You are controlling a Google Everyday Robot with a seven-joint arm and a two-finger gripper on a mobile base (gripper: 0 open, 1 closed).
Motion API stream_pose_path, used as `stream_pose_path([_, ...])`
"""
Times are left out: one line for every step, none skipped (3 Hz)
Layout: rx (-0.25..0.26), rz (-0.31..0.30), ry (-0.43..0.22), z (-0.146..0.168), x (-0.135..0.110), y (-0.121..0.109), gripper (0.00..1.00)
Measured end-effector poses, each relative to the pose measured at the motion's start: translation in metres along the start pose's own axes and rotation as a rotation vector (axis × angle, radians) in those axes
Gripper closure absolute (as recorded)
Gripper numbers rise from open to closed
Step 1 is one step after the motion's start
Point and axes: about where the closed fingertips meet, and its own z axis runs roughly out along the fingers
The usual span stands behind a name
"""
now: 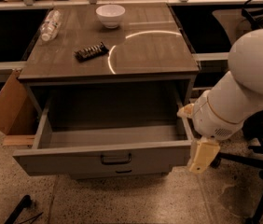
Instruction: Close top drawer
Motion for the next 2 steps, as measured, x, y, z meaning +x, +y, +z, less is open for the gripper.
stream_pose_path([-0.018,-0.001,-0.008,0.025,0.007,0.002,0.40])
stream_pose_path([-0.018,0.006,-0.009,0.043,0.013,0.001,0.63])
